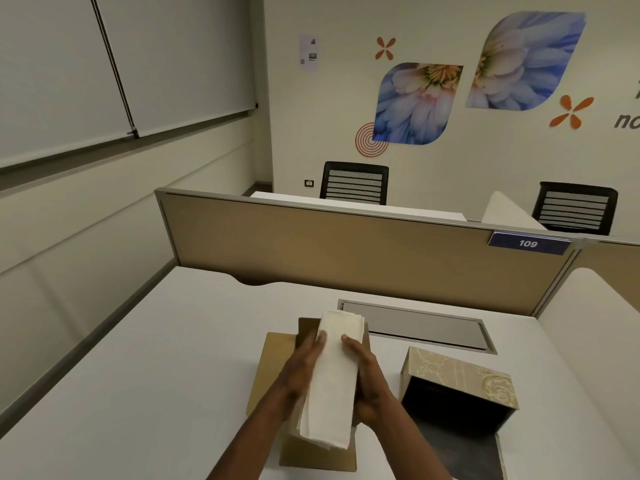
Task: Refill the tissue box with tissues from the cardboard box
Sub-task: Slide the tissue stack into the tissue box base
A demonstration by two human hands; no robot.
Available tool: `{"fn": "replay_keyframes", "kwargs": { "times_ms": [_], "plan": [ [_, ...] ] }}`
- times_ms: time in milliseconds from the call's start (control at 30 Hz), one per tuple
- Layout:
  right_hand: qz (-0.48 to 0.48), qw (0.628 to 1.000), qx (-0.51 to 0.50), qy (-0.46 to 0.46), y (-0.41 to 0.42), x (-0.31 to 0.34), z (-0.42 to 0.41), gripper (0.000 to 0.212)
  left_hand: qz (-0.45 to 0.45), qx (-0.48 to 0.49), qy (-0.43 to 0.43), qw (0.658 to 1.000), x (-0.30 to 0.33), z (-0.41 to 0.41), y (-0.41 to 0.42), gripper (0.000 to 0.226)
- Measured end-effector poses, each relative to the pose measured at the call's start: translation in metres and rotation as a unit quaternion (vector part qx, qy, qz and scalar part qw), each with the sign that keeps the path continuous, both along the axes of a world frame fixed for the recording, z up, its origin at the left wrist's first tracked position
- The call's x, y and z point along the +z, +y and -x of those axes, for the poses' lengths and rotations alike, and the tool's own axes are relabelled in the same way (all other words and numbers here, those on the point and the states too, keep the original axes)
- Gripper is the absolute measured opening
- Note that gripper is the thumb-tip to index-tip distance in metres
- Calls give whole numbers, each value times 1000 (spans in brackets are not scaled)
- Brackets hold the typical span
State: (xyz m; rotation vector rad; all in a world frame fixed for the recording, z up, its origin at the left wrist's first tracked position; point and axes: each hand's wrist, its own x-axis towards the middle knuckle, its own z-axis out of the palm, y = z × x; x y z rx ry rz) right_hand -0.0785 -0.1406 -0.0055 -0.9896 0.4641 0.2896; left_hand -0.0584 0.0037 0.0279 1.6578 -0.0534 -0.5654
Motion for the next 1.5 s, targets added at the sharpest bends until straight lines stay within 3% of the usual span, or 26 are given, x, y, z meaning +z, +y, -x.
{"fn": "replay_keyframes", "kwargs": {
  "times_ms": [133, 233, 467, 633, 767, 867, 1000, 1100, 1233, 1367, 1500],
  "plan": [
    [53, 999, -5, 9, 11, -4, -1, 85, -72, -28, -46, 996, -5, -1, -3, 77],
    [21, 1000, -7, 7, 6, -3, 2, 76, -82, -22, -41, 996, -7, -5, 1, 81],
    [-6, 996, -72, -53, 6, 7, 0, 85, -43, -41, 19, 998, -18, 13, -5, 71],
    [-19, 996, -76, -44, 0, 7, 10, 86, -8, -70, 28, 997, -13, 17, 0, 65],
    [-19, 991, -120, -49, -13, 16, 18, 81, -53, -98, -46, 993, -20, 33, 5, 89],
    [-15, 990, -134, -51, -25, 19, 27, 75, -40, -84, -65, 994, -25, 42, 6, 91],
    [-48, 984, -165, -55, -46, 18, 41, 58, 29, -74, -12, 997, -20, 44, 4, 83],
    [-65, 976, -203, -42, -57, 17, 54, 60, 60, -52, 8, 997, -17, 51, -5, 71],
    [-56, 955, -290, -31, -69, 14, 69, 70, 91, 65, 31, 993, -25, 79, -36, 58],
    [-45, 931, -360, -41, -84, 7, 89, 62, 131, 105, 69, 983, -38, 114, -73, 68],
    [-28, 920, -390, -18, -101, -1, 114, 71, 78, 83, 65, 991, -48, 138, -105, 84]
  ]
}}
